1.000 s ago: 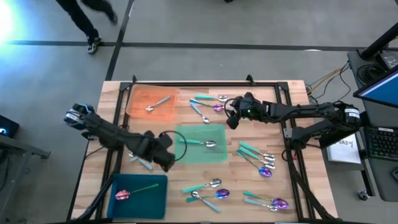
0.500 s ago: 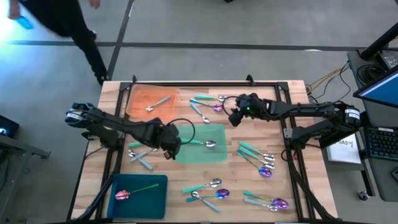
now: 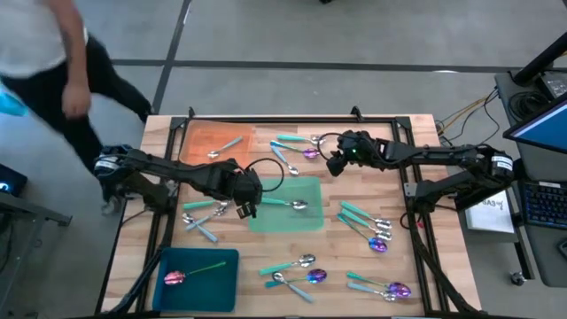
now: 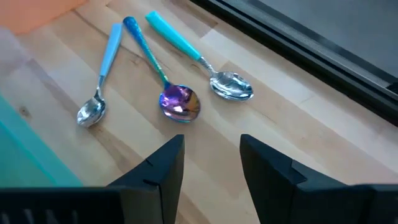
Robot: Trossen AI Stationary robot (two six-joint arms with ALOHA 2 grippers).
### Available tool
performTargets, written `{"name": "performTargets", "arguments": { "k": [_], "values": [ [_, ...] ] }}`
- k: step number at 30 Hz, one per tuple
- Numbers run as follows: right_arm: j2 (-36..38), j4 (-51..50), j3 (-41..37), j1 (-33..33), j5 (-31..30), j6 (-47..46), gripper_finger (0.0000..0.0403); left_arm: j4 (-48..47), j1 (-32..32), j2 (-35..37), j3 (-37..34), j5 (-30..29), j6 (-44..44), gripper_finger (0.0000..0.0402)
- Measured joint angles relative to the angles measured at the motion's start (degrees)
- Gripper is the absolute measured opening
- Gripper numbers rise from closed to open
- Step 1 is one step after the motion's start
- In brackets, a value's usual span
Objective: Sort silverware by color (type)
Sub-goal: Put the blue spoon into the orange bin
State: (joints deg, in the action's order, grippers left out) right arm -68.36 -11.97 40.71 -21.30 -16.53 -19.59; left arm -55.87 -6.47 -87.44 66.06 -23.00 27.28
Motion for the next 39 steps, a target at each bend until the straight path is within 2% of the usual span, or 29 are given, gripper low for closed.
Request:
{"name": "performTargets", "arguments": {
  "k": [8, 14, 20, 26, 35, 39],
  "values": [
    [0.00, -0.08, 0.02, -2.10, 0.02, 0.00, 0.0146, -0.71, 3.72, 0.11, -0.41, 4.76, -6.09, 0.0129],
    [0.00, -0.03, 0.02, -3.32, -0.01, 0.02, 0.0146, -0.34, 7.04, 0.11, -0.63, 5.60, -10.82, 0.0129],
    [-0.02, 0.29, 0.02, -4.00, -0.02, 0.04, 0.0146, 6.56, 13.06, 0.11, -0.66, 6.58, -20.71, 0.0129],
    [-0.02, 0.27, 0.02, -4.00, -0.02, 0.09, 0.0146, 15.94, 17.38, 0.11, -0.66, 15.67, -31.25, 0.0129],
    [-0.04, 0.27, 0.00, -4.00, -0.04, 0.76, 0.0146, 20.80, 19.24, -0.02, -0.66, 16.14, -36.86, 0.0129],
    [-0.07, 0.29, -0.02, -4.00, -0.09, 0.87, 0.0146, 23.47, 19.29, -0.51, -0.63, 16.61, -44.01, 0.0129]
  ]
}}
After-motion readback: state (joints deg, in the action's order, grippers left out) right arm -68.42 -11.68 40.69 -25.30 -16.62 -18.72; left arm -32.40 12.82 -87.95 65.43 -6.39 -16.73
